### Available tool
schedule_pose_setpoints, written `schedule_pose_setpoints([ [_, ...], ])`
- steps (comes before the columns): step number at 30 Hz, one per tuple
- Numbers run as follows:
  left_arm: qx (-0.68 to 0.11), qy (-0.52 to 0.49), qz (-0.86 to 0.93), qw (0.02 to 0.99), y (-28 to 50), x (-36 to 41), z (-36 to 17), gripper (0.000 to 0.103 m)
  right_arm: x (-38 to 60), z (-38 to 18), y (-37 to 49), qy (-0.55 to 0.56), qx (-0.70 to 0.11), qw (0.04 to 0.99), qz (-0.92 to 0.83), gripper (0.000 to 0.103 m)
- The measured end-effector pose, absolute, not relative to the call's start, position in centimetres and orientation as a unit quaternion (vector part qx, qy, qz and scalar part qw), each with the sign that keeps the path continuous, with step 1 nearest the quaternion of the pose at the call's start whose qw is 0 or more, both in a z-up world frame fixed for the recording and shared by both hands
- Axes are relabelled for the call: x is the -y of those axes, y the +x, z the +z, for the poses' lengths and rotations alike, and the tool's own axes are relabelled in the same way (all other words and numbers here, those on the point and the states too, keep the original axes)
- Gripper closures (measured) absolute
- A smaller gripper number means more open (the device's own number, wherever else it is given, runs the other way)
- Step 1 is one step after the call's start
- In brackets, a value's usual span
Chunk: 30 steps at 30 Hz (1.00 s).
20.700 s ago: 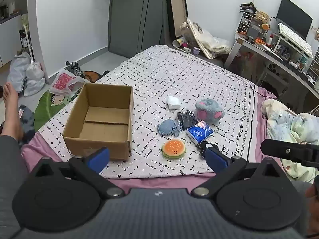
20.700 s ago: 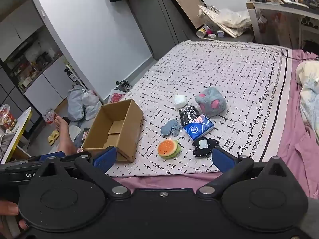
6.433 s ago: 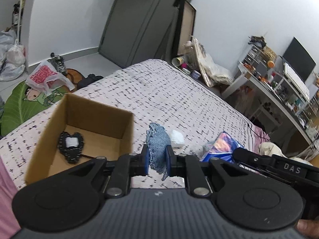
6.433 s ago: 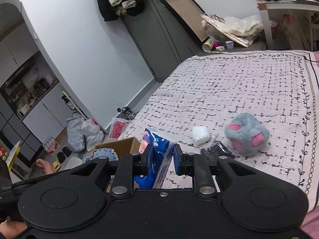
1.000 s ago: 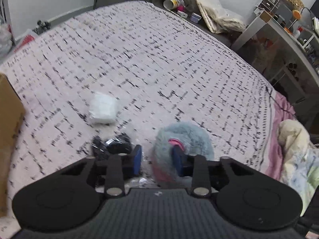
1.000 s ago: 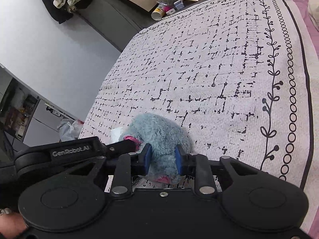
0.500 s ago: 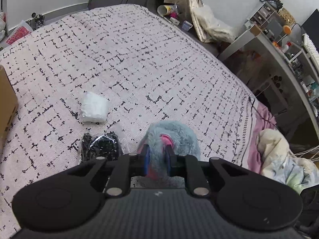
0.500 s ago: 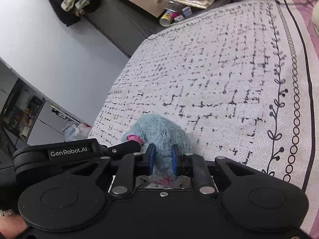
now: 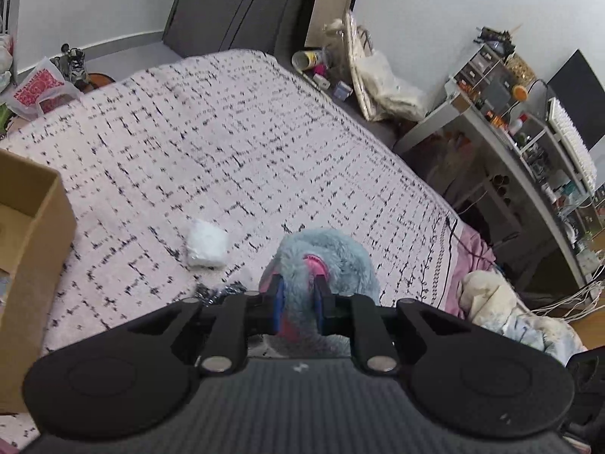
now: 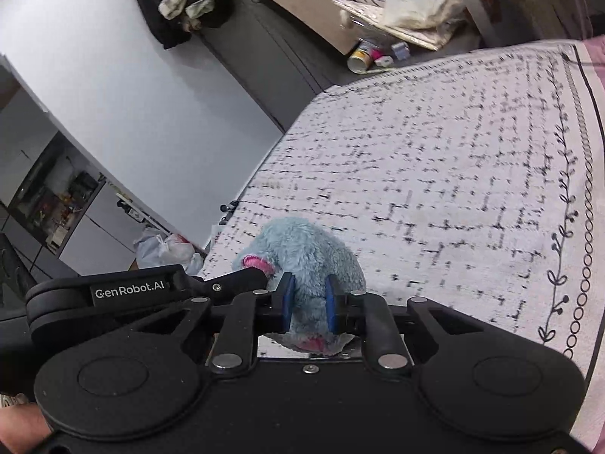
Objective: Organize soft objects
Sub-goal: 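Carry the grey plush mouse with the right tool over the cardboard box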
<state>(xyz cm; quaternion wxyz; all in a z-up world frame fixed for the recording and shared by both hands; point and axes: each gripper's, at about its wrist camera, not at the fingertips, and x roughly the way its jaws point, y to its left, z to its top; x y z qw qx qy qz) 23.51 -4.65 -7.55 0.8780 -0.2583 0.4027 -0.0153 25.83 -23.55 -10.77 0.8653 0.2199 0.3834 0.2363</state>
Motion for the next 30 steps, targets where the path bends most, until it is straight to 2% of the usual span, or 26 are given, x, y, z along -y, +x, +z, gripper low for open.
schedule_pose_setpoints([
  [30, -0.347, -0.295, -0.008, 0.890, 16.9, -8.5, -4.8, 0.088, 10.8, -6.1, 20.9, 0.146, -0.366, 0.878, 0.274, 0.086],
])
